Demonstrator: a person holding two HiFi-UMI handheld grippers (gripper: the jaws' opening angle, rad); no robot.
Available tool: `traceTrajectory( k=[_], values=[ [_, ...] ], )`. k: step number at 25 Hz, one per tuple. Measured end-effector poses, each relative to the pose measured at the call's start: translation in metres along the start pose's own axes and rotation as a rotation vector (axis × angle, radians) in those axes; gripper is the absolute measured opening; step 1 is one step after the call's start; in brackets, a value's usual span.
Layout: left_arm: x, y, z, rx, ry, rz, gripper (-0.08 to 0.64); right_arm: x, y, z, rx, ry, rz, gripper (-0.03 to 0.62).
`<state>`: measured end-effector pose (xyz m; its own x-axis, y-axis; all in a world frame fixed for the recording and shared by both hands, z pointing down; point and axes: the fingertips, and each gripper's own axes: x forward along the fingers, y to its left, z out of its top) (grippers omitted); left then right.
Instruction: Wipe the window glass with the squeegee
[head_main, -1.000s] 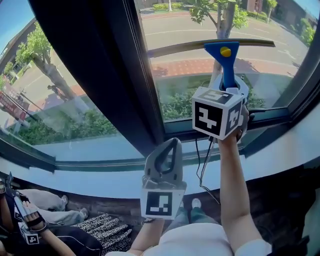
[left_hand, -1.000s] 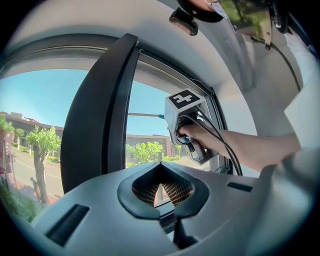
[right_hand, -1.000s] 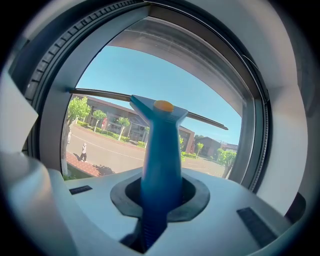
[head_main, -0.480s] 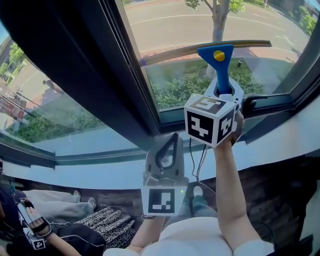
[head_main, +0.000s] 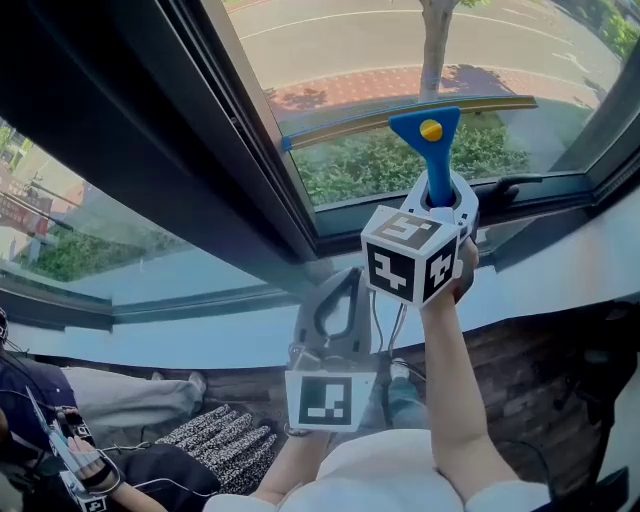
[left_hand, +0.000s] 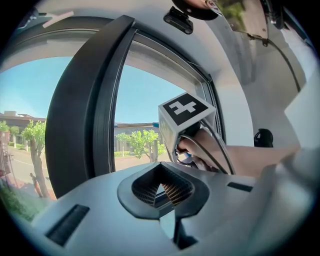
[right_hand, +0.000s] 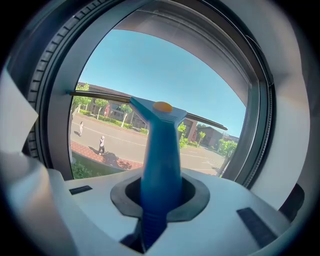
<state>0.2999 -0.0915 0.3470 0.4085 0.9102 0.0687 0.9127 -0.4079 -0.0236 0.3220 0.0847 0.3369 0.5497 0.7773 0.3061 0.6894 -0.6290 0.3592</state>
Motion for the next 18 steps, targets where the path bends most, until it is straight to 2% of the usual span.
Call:
traceTrajectory(
  k=[3,8,18],
  values=[
    [0.002,0.001,-0.006,-0.016,0.011,0.007,-0.008,0.002,0.004,-0.014,-0.008,0.021,0.001,0.061],
    [0.004,0.002,-0.014,0.016,0.033,-0.003,-0.009,0.007,0.015,-0.036,0.011,0.053,0.017,0.061],
    [0.005,0.005,-0.027,0.025,0.060,0.006,-0.009,0.014,0.029,-0.073,-0.007,0.114,0.031,0.061]
  ],
)
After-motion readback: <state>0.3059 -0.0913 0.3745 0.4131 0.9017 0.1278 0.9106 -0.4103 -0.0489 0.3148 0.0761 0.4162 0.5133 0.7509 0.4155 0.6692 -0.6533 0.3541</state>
